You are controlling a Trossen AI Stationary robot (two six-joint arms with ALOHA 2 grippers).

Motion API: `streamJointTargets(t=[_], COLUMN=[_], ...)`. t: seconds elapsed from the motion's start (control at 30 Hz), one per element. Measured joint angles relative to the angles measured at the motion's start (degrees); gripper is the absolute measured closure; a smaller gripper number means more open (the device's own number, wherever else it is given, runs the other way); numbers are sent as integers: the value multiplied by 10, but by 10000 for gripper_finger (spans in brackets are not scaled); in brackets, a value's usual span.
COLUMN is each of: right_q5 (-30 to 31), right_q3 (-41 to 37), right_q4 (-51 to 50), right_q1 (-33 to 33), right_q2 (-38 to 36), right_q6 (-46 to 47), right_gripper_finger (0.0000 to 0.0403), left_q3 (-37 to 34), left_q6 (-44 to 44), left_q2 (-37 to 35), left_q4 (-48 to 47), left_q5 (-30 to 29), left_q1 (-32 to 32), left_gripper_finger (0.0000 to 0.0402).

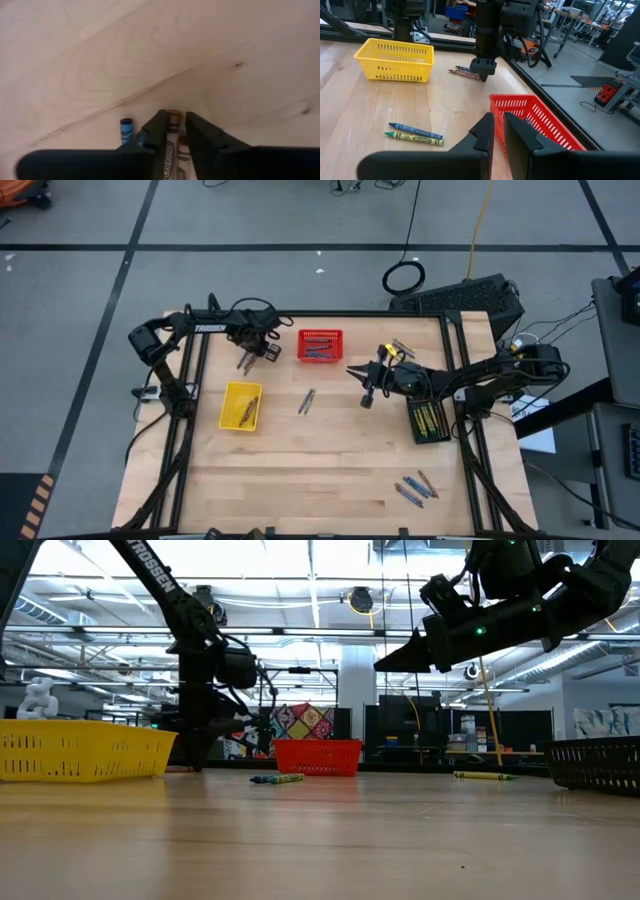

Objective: Sort crayons
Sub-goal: Put the brown crayon into the yellow basket

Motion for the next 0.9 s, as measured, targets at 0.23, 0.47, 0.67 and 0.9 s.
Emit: streamJointTargets(t=[0.23,0.47,0.67,0.9], right_q5=[0,0,1,1], right_q3=[0,0,0,0], right_q4=[0,0,0,2], right_q1=[0,0,0,0], right_q2=[0,0,0,0], right_q6=[-1,-7,-7,1], right_gripper_finger=[376,376,376,376], left_q3=[-1,16,23,23], left_q6=[35,72,99,68], left_q2=[-2,-40,-138,-274], left_q4=[21,35,32,-20], left_q5=[-1,-20,-34,-19], left_q1=[0,-2,-40,-189], left_gripper_finger=[394,392,396,401])
